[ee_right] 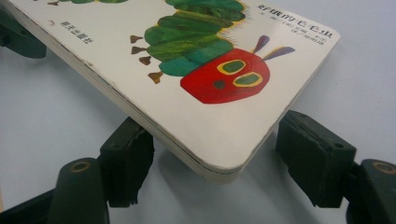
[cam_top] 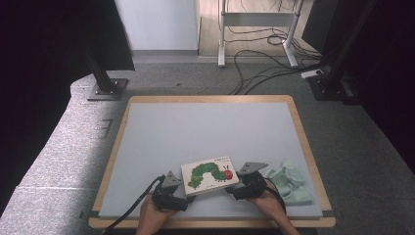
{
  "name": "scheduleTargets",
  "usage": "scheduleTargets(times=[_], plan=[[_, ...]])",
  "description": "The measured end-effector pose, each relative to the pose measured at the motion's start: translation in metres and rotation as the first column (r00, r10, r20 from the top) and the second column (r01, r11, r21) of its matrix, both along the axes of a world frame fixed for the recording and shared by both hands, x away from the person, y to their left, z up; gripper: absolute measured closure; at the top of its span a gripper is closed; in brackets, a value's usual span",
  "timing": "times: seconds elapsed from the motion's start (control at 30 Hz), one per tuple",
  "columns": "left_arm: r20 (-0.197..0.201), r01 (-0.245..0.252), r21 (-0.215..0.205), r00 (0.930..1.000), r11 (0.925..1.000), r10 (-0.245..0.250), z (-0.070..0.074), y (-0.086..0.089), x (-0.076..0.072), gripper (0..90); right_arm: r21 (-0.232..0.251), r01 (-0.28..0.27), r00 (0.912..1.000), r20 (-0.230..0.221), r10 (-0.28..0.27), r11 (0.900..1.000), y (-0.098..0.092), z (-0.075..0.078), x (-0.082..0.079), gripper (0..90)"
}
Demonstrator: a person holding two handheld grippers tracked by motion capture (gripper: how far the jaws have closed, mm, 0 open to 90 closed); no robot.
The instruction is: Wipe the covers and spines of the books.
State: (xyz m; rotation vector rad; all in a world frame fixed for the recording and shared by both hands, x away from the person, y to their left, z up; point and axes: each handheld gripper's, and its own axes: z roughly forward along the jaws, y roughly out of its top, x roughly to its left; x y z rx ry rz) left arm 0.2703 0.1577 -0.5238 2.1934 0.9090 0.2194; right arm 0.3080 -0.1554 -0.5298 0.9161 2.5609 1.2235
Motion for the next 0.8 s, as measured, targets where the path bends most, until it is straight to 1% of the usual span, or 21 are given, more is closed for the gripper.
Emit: scheduleTargets(times=[0.17, 0.3, 0.33, 0.4, 0.43, 0.47, 0.5, 0.6, 0.73, 0.8], plan=[[0.01, 0.008, 0.016, 0.9999, 0.9998, -0.008, 0.0, -0.001, -0.002, 16.1, 0.008, -0.015, 0.9999, 0.0, 0.015, 1.0, -0.002, -0.001, -0.002, 24.2], [0.01, 0.022, 0.024, 0.9997, 0.9995, -0.022, 0.0, -0.001, -0.005, 15.7, -0.002, -0.024, 0.9996, 0.016, 0.024, 1.0, -0.002, -0.002, -0.004, 23.0], [0.013, 0.026, 0.029, 0.9996, 0.9993, -0.026, 0.0, -0.001, -0.006, 15.4, -0.011, -0.031, 0.9993, 0.021, 0.031, 0.999, -0.002, -0.002, -0.005, 22.8], [0.008, 0.035, 0.022, 0.9994, 0.9992, -0.035, 0.0, -0.001, -0.007, 15.1, -0.028, -0.043, 0.9987, 0.026, 0.044, 0.999, -0.002, -0.001, -0.006, 22.2], [0.008, 0.038, 0.023, 0.9992, 0.999, -0.038, 0.0, -0.001, -0.007, 15.1, -0.051, -0.048, 0.9979, 0.04, 0.05, 0.998, -0.001, -0.001, -0.008, 21.7], [0.01, 0.04, 0.026, 0.9991, 0.9989, -0.04, 0.0, -0.001, -0.008, 15.1, -0.063, -0.052, 0.9974, 0.047, 0.055, 0.997, 0.0, -0.001, -0.01, 20.5], [0.014, 0.039, 0.03, 0.9991, 0.9988, -0.04, 0.0, -0.001, -0.008, 15.4, -0.055, -0.048, 0.9979, 0.04, 0.051, 0.997, 0.0, -0.001, -0.01, 19.9], [0.032, 0.038, 0.048, 0.9987, 0.9981, -0.039, 0.0, -0.001, -0.009, 19.0, -0.033, -0.052, 0.9984, 0.019, 0.053, 0.998, -0.003, 0.0, -0.01, 22.6], [0.036, 0.045, 0.057, 0.9982, 0.9974, -0.047, 0.0, -0.001, -0.009, 20.0, -0.025, -0.03, 0.9994, 0.019, 0.03, 0.999, -0.01, 0.0, -0.011, 24.6], [0.041, 0.049, 0.059, 0.9979, 0.9971, -0.051, 0.0, -0.001, -0.009, 21.3, -0.021, -0.019, 0.9993, 0.032, 0.02, 1.0, -0.011, -0.001, -0.012, 27.4]])
